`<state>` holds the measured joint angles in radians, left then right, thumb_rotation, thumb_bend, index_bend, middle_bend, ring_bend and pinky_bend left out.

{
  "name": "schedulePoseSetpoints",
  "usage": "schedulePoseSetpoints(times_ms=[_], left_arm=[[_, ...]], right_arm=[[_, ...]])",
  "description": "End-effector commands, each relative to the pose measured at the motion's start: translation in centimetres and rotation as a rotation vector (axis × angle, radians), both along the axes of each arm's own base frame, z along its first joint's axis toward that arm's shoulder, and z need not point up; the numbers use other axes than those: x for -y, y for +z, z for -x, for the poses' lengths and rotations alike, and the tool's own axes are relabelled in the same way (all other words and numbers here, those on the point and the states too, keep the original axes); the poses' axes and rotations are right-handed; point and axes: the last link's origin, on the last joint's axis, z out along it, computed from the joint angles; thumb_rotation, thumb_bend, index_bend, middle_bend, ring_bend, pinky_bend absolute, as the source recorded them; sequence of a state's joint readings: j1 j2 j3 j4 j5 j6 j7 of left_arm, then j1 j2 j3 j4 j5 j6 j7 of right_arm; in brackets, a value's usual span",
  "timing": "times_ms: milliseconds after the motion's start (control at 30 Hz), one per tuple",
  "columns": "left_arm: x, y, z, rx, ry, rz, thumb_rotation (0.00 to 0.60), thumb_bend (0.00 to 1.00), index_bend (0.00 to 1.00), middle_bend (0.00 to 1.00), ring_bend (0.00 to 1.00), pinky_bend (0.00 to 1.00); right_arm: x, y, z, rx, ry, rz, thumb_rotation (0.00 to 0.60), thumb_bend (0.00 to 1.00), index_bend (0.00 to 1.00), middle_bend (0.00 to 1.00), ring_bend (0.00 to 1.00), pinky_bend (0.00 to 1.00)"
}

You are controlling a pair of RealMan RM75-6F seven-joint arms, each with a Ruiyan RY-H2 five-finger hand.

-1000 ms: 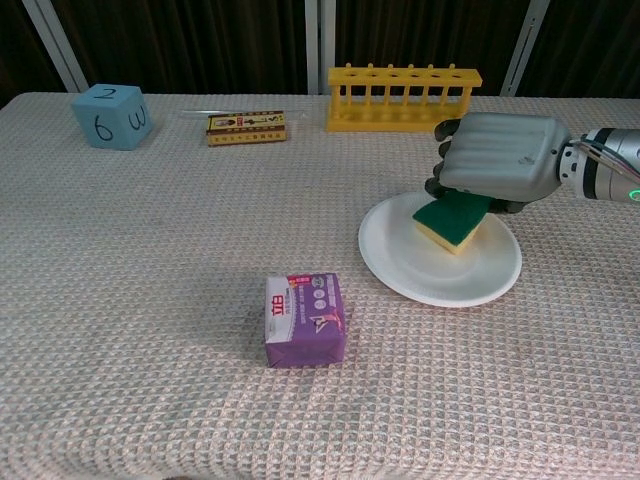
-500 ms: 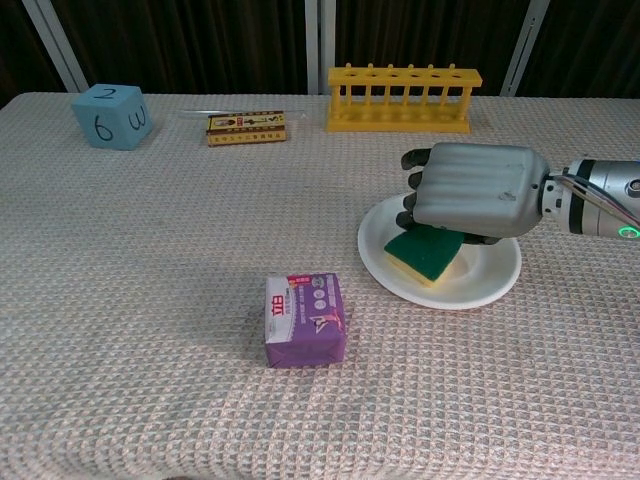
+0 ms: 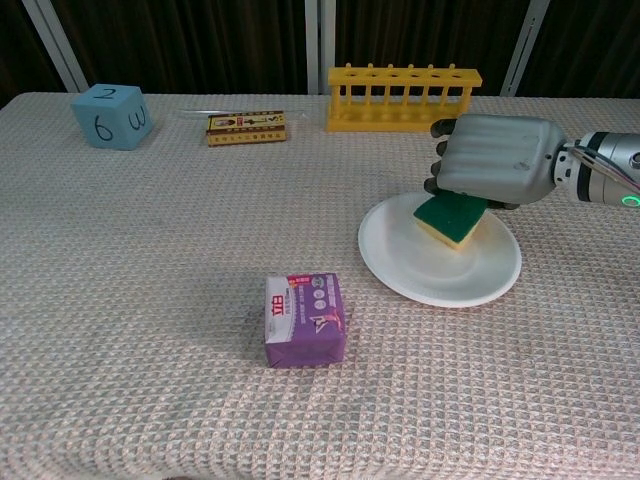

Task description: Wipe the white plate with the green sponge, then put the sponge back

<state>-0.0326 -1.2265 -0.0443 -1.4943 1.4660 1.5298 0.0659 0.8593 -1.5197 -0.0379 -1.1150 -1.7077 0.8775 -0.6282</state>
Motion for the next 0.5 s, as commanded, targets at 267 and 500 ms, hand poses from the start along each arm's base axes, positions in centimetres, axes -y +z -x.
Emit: schedulePoseSetpoints(times_ms=[267, 500], left_arm=[[0.0, -0.1, 0.2, 0.003, 0.001, -0.001, 0.600, 0.09, 0.15, 0.09, 0.10, 0.15], [-0.2, -0.1, 0.2, 0.002, -0.005, 0.004, 0.600, 0.09, 0.15, 0.09, 0.10, 0.15]], right_arm=[[-3.5, -1.4, -1.3, 0.020, 0.094, -0.112, 0.600, 0.44, 0.64, 0.53, 0.44, 0.20], [-0.8, -0.3, 0.1, -0.013, 0.030, -0.021, 0.600, 0.44, 0.65, 0.53, 0.45, 0.20]])
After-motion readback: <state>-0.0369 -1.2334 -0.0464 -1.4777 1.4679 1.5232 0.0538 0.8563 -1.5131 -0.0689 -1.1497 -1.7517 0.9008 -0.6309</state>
